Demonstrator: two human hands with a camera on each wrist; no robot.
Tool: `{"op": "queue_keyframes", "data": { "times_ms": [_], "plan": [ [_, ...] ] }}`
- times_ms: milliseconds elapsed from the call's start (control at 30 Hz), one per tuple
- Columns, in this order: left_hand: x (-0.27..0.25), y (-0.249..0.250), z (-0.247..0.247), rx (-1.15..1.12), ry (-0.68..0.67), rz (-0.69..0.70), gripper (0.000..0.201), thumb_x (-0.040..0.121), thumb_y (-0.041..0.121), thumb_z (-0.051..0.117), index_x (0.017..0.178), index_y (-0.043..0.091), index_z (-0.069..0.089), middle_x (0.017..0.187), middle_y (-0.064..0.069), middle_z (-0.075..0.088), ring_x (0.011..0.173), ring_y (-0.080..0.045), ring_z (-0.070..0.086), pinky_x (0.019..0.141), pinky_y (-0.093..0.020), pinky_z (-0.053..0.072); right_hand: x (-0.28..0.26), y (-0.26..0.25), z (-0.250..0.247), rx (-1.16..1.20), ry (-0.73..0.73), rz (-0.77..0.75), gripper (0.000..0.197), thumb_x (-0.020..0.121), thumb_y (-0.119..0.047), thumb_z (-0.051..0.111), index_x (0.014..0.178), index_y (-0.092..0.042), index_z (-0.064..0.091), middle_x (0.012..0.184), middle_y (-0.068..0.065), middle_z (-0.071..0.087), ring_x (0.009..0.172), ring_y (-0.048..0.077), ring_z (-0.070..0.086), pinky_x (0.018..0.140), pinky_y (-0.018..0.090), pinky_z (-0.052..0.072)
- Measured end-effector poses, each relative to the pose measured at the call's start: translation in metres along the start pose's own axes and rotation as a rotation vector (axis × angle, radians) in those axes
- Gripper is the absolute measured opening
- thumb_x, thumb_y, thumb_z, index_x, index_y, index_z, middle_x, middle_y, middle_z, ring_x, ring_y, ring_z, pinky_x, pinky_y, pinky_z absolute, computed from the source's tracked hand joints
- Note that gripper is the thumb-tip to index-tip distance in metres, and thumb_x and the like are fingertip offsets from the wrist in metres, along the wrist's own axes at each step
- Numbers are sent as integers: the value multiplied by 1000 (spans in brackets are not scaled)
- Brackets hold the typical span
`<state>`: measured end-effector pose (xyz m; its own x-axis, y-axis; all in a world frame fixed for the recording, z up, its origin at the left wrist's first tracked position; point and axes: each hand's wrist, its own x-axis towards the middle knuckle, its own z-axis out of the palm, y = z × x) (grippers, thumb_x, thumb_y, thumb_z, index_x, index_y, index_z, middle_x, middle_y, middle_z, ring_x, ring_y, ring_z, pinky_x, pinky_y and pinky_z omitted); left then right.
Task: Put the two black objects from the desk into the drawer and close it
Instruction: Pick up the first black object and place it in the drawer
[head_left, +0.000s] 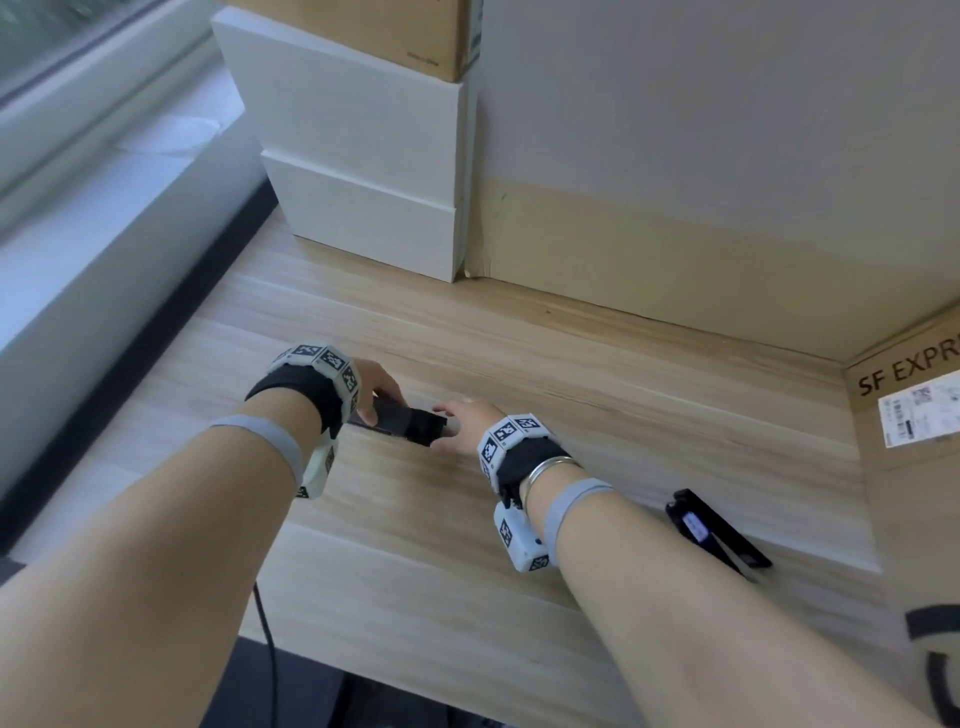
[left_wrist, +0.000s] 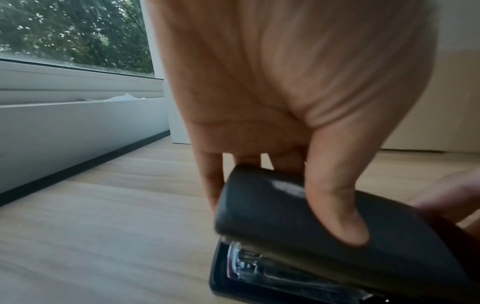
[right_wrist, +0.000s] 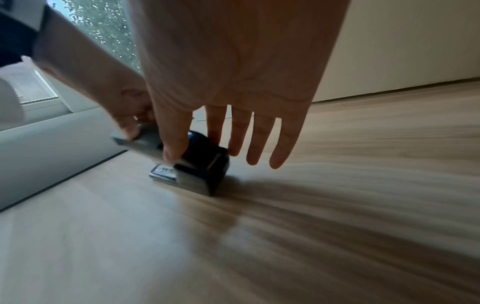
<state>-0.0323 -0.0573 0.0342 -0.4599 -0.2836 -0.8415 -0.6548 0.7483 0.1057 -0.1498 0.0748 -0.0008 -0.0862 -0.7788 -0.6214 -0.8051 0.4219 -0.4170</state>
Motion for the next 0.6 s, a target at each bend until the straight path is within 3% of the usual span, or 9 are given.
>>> {"op": "queue_keyframes", "data": {
  "times_ms": [133, 233, 333, 400, 500, 600],
  "plan": [
    [-1, -3, 3, -68, 87, 14, 49, 88, 7, 57, 135, 19, 51, 134, -6, 59, 121, -26, 55, 100, -33, 42, 11, -22, 11, 29, 68, -30, 39, 89, -24, 59, 126, -16, 54, 116, 12, 67, 105, 34, 63, 88, 39, 52],
    [-2, -6, 8, -220, 207, -59, 48, 88, 9, 58, 135, 16, 51, 137, -8, 56, 122, -26, 55, 97, -30, 43, 17, -27, 13, 3, 116, 5, 37, 87, -24, 61, 123, -17, 55, 113, 12, 68, 101, 32, 65, 81, 35, 51],
    [-4, -17, 18, -459, 368, -228, 69, 77, 29, 74, 137, 15, 42, 141, -13, 45, 123, -32, 52, 102, -39, 43, 18, -27, 12, 1, 148, 27, 38, 86, -24, 63, 123, -16, 57, 113, 12, 69, 101, 31, 66, 76, 30, 49],
    [-8, -23, 24, -574, 415, -408, 87, 65, 49, 77, 133, 15, 37, 131, -16, 49, 114, -36, 56, 97, -49, 48, 15, -29, 11, 16, 164, 30, 35, 85, -24, 63, 119, -15, 60, 109, 12, 70, 98, 31, 66, 72, 29, 48],
    [-10, -23, 34, -725, 384, -568, 93, 63, 65, 67, 126, 1, 44, 120, -21, 62, 108, -34, 62, 95, -47, 50, 10, -33, 12, 57, 201, 30, 31, 83, -23, 63, 113, -14, 63, 105, 12, 71, 95, 30, 67, 67, 27, 43],
    [-8, -12, 47, -934, 341, -480, 79, 81, 65, 45, 126, 1, 53, 130, -19, 60, 119, -34, 58, 104, -46, 46, 2, -38, 12, 71, 251, 20, 28, 83, -23, 63, 110, -16, 64, 102, 12, 72, 93, 31, 67, 66, 26, 41]
  ]
}}
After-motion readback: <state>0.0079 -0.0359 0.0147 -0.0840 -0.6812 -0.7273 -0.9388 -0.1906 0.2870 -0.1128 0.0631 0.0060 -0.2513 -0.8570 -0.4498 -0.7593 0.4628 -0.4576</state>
